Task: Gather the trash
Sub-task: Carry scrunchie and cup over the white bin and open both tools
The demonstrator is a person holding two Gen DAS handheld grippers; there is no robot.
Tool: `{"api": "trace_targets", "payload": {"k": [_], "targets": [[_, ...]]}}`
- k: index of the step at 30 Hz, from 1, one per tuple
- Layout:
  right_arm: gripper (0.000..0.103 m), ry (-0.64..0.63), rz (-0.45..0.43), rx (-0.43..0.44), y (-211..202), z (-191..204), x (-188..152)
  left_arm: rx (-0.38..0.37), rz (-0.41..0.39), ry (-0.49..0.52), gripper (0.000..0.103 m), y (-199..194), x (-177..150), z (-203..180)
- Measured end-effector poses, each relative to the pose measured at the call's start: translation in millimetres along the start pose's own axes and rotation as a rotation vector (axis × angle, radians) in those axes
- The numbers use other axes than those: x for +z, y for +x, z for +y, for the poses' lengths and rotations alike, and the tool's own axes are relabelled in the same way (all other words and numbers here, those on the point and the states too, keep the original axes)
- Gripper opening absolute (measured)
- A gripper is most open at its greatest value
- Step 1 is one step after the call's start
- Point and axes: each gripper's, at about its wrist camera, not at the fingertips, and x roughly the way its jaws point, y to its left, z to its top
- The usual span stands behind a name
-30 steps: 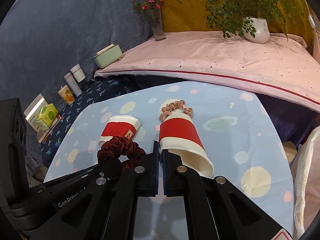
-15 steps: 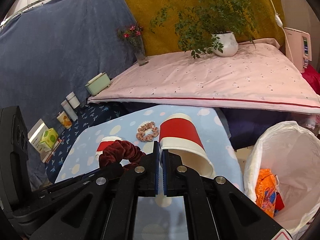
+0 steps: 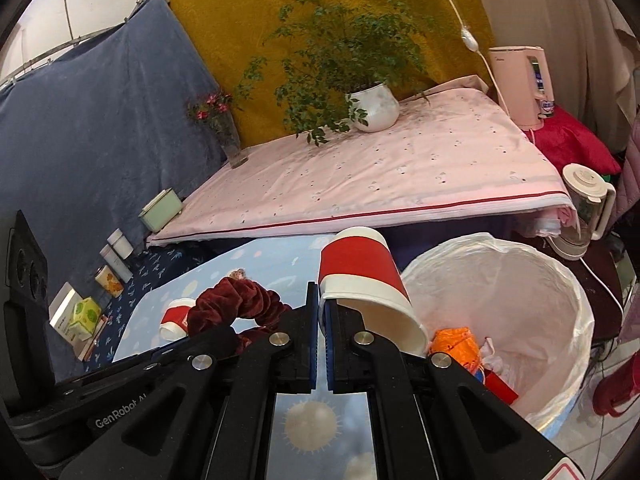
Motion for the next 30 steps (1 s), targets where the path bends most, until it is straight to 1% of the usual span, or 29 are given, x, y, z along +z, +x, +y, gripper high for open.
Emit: {"api": "trace_targets", "payload": {"k": [7,10,12,13,14,16,19,20,21,22,30], "targets": [[0.003,0.051,-0.015,-0.049,-17,-39,-3,-0.068,0.058,0.028,0.013,22,-3,-33],[0.003,0.077,-0.014,-0.066,-20,-55,-5,-0.093,0.088,0.03,0.014,34,-4,-43],[0.003,0.095,-0.011,-0.074,-21,-65,-7,-0.105,0.094,0.031,0.015,40,-5,-48],[0.003,0.101,-0.01,-0.079,-21,-69,-8,-0.103,0.094,0.027,0.017,42,-6,-50],[0.003,0.105,-0.008,-0.082,-21,-71,-10,-0.098,0.091,0.023,0.025,43,-6,-50],[0.003,0.111,-0.003,-0.087,-20,-75,-11,-0.085,0.083,0.021,0.037,45,-6,-51],[0.003,0.115,0.0,-0.091,-18,-78,-10,-0.068,0.076,0.023,0.041,46,-7,-50],[0.005,0.117,0.002,-0.093,-18,-79,-11,-0.056,0.073,0.023,0.041,46,-7,-50],[0.01,0.12,0.004,-0.092,-17,-80,-11,-0.048,0.07,0.024,0.041,45,-7,-49],[0.011,0.124,0.005,-0.093,-16,-80,-11,-0.04,0.067,0.025,0.042,45,-6,-48],[0.011,0.124,0.01,-0.097,-14,-79,-14,0.015,0.038,0.013,0.05,38,-7,-37]]}}
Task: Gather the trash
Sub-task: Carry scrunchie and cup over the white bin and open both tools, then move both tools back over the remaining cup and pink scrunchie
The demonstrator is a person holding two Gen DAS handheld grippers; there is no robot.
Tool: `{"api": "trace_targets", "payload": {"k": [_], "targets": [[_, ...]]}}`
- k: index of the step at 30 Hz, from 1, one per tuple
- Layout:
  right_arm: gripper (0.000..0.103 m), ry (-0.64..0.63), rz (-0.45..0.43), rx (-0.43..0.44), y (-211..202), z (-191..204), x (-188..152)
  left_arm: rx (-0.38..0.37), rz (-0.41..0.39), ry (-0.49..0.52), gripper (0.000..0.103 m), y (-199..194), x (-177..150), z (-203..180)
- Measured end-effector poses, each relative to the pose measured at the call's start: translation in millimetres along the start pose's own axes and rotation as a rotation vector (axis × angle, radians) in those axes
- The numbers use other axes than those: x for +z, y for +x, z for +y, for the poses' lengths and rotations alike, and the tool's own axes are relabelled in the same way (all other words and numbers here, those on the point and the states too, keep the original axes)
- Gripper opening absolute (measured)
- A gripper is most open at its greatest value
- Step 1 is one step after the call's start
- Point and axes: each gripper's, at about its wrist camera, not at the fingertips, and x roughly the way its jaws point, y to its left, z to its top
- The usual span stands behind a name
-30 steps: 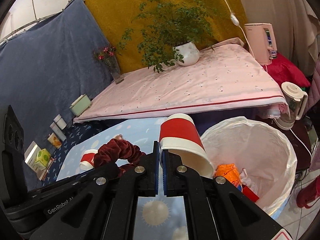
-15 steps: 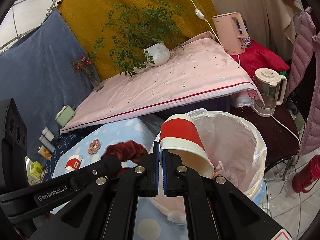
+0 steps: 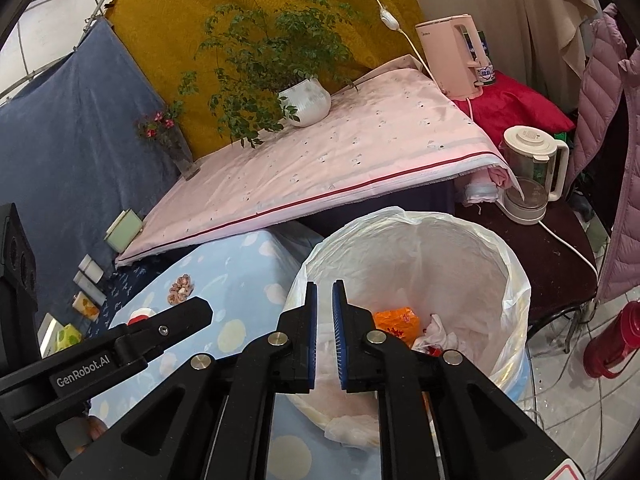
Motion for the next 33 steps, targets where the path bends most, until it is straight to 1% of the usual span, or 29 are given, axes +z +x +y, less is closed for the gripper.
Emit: {"api": "trace_targets", "payload": {"k": [8,12,21,25,28,30,33], "targets": [[0.012,-0.01,0.005,0.001,-2,6,-3,0.022,-0.007,-0.022,0.05,-6,-3,13],[0.022,-0.026,0.007,0.001,-3,14,-5,0.036,-0.015,-0.028,0.05,-9,-5,21],[0.023,-0.064,0.031,0.016,5,36,-12,0.057,-0.022,-0.067,0.05,-16,-8,45],[0.023,-0.08,0.047,0.023,10,47,-16,0.076,-0.029,-0.09,0.057,-19,-10,58],[0.023,-0.093,0.059,0.029,13,53,-19,0.088,-0.03,-0.105,0.058,-21,-11,69],[0.029,-0.102,0.065,0.031,16,59,-22,0.093,-0.029,-0.121,0.058,-22,-12,78],[0.03,-0.114,0.074,0.038,19,68,-26,0.105,-0.028,-0.143,0.058,-23,-14,92]]}}
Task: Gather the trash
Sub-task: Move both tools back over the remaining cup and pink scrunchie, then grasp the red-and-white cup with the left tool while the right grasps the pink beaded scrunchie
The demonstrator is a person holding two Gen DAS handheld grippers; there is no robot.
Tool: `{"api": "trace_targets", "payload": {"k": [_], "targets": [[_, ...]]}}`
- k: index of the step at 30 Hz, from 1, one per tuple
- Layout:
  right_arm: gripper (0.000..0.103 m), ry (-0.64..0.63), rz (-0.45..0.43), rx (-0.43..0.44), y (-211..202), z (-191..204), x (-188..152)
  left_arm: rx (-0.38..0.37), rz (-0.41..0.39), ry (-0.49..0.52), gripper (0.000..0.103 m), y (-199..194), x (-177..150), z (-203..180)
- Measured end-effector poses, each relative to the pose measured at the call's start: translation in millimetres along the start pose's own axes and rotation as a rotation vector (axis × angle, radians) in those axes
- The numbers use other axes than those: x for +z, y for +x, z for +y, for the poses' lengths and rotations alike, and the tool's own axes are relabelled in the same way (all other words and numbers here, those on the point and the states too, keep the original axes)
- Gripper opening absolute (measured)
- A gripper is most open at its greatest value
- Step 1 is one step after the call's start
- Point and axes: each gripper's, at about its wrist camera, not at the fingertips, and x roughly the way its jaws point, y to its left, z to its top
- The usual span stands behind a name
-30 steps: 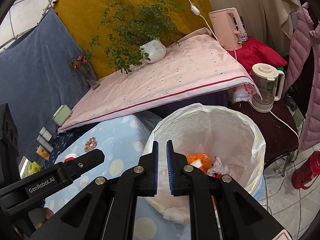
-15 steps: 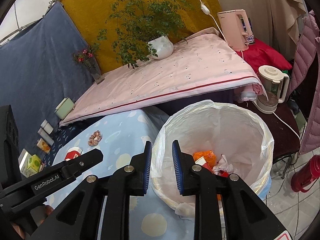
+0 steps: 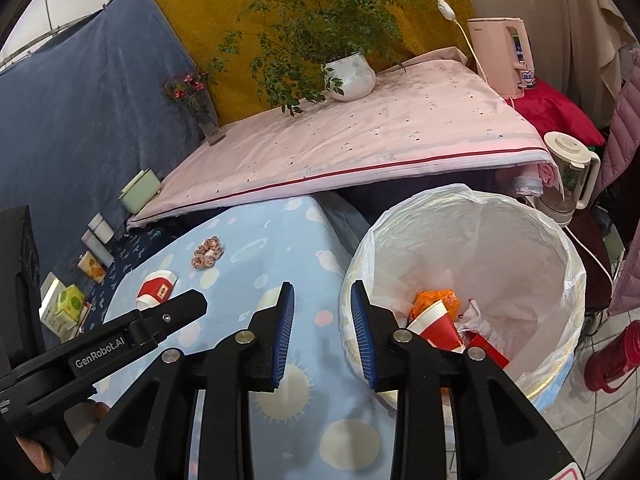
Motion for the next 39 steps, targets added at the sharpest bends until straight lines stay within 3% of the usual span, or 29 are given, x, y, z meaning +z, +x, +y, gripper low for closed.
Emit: {"api": "trace_targets", "payload": {"k": [4,6,13,24,32,39], "targets": [[0.033,-0.024,0.013,0.005,7,15,-3,0.016,-0.002,-0.032,0.06,-1,1,20],[0.034,-0.038,0.019,0.009,10,24,-5,0.03,-0.008,-0.05,0.065,-2,1,31],[0.035,-0.08,0.052,0.028,27,53,-11,0.067,-0.016,-0.105,0.067,-4,4,73],[0.036,-0.141,0.119,0.045,64,102,-20,0.16,-0.016,-0.206,0.079,1,6,150],[0.037,-0.176,0.151,0.059,100,139,-17,0.259,-0.038,-0.226,0.081,3,24,206],[0.041,-0.213,0.165,0.068,140,171,-8,0.296,-0.035,-0.224,0.089,20,47,237]]}}
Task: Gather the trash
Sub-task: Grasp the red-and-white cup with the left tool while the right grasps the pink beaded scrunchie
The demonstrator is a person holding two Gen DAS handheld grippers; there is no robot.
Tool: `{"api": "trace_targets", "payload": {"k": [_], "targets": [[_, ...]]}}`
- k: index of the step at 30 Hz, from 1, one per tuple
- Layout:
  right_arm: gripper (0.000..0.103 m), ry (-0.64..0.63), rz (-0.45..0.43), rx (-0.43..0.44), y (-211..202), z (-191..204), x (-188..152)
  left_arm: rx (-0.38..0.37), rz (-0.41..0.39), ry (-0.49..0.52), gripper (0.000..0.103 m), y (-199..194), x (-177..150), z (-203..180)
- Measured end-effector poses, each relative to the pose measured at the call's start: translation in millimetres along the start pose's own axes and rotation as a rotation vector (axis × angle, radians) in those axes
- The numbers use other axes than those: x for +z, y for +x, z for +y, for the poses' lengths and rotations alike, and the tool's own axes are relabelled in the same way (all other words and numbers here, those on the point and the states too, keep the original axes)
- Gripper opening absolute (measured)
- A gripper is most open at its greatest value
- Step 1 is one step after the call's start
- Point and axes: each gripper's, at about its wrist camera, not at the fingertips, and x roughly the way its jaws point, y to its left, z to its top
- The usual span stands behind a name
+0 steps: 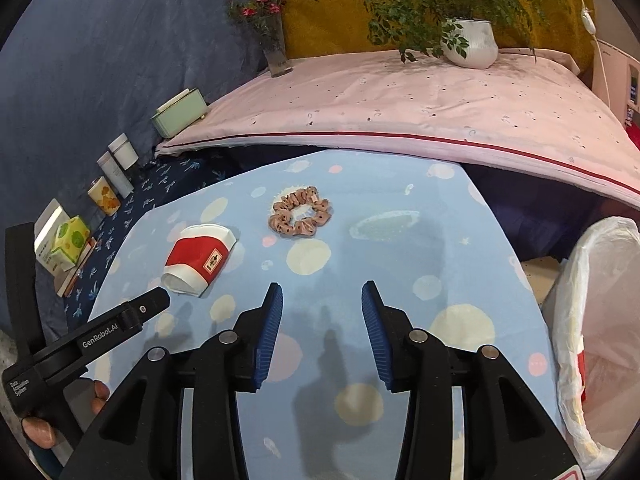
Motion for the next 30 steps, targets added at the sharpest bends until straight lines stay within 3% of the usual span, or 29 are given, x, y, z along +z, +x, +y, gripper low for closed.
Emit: {"api": "trace_targets", "payload": {"k": [6,15,21,25,28,30], "targets": [[0.046,-0.014,0.012,-0.01,39,11,22,0.031,0.017,0.014,0.093,30,18,3],[0.047,0.024,0.055,-0.031,100,8,54,0.041,0.042,0.029,0.093,66,35,0],[0.046,0.083,0.11,0.001,135,2,63,0.037,0.043,0.032,0.092,79,41,-2],[0.047,0.075,0.134,-0.011,151,4,61,0.026,0.056,0.05,0.08,86,40,-5],[0.037,0.034,0.117,-0.045,154,10,60,0.021,0.057,0.069,0.066,87,38,-8],[0.025,0.014,0.118,-0.066,154,11,58,0.013,0.056,0.063,0.066,85,37,-8]]}}
